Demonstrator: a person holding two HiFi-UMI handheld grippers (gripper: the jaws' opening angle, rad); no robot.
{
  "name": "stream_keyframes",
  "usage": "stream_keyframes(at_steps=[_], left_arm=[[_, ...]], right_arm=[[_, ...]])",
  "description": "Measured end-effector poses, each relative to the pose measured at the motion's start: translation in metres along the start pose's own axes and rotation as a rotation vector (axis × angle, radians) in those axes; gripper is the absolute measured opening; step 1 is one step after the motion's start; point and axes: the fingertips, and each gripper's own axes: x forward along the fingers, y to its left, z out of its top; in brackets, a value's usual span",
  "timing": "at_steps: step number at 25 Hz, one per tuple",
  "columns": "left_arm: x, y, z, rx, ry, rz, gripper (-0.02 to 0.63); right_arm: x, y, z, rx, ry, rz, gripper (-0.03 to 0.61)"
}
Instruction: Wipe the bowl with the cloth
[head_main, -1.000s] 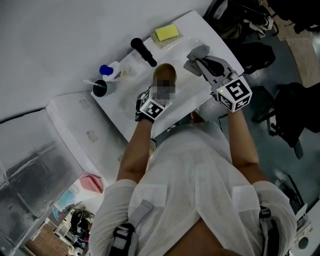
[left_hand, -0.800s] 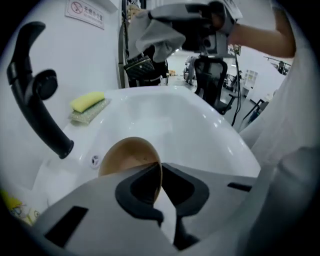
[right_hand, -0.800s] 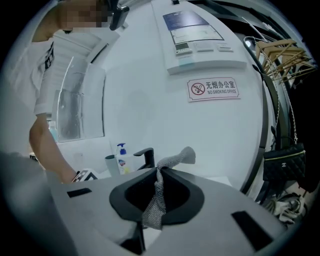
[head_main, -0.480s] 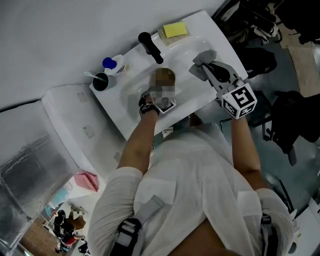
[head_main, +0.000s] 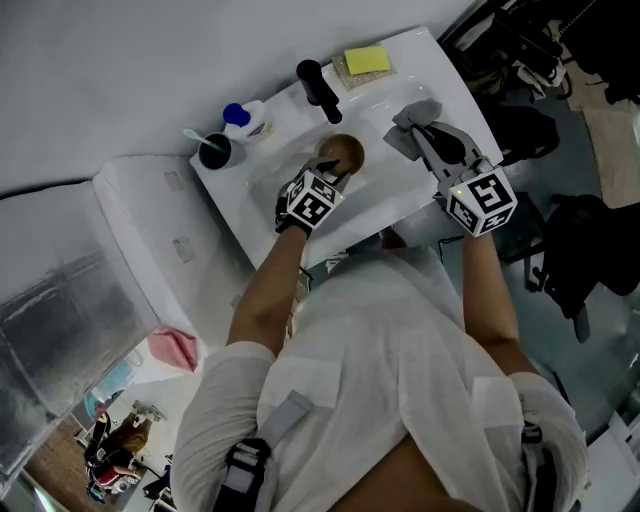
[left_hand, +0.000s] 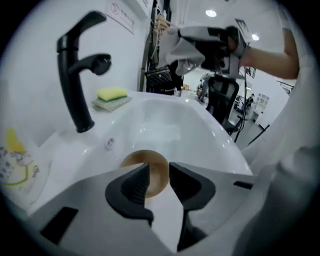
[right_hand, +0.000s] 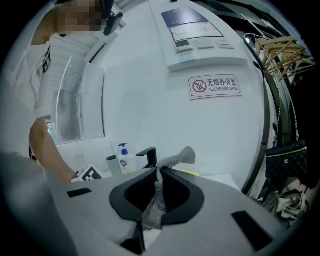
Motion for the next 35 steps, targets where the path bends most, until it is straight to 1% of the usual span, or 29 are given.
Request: stream_keyframes(at_steps=[2,3,4,5,6,8,9,11,13,15,17,19,21,26,31,35], left_arm=[[-0.026,0.008,0.013,-0.074,-0.101,0.024,0.127],[-0.041,0.012,0.023,-0.118,-0.167,0.04,0.12],[-0.058,0.017,0.033,-0.163,-0.241,0.057,0.098],[-0.077,0.023,0.043,-0.211,-0.319,0.074,0.063],[-0.096,0.029,0.053,-0.263,-0.395,0.093,0.044],[-0.134,0.04,0.07,-0.348,-0.532,0.135,0.035],[-0.154,0.045,0.077,-0.37,-0.592,0.162,0.032],[-0.195,0.053,0.09,-0.367,-0.705,0.227,0.028],[-0.235,0.058,0.101,-0.33,-0.808,0.288,0.025],[-0.273,0.06,0.108,-0.294,-0.897,0.339,0.023],[-0.305,0.061,0.11,-0.282,-0.971,0.374,0.023],[-0.332,0.058,0.108,-0.282,-1.019,0.394,0.023],[-0.351,0.054,0.104,-0.28,-1.042,0.413,0.023],[-0.379,0.045,0.088,-0.272,-1.068,0.433,0.023],[-0.398,0.035,0.078,-0.263,-1.093,0.426,0.023],[-0.411,0.031,0.073,-0.273,-1.114,0.421,0.023]], right_arm=[[0.001,0.004,0.003,0.006,-0.013,0.001,0.041],[0.001,0.006,0.005,0.013,-0.021,-0.002,0.041],[0.0,0.008,0.007,0.021,-0.032,-0.006,0.041],[-0.002,0.009,0.011,0.029,-0.045,-0.011,0.041],[-0.005,0.009,0.016,0.033,-0.06,-0.018,0.041],[-0.011,0.013,0.026,0.028,-0.086,-0.031,0.041],[-0.013,0.016,0.031,0.021,-0.098,-0.036,0.041],[-0.017,0.025,0.041,0.006,-0.124,-0.044,0.041],[-0.02,0.033,0.051,-0.01,-0.151,-0.05,0.041],[-0.025,0.042,0.058,-0.023,-0.173,-0.055,0.041],[-0.031,0.05,0.065,-0.034,-0.191,-0.06,0.041],[-0.038,0.059,0.072,-0.048,-0.205,-0.066,0.041],[-0.045,0.068,0.078,-0.068,-0.21,-0.074,0.041],[-0.058,0.089,0.084,-0.095,-0.221,-0.102,0.041],[-0.066,0.11,0.091,-0.113,-0.238,-0.112,0.04],[-0.069,0.12,0.097,-0.12,-0.249,-0.111,0.041]])
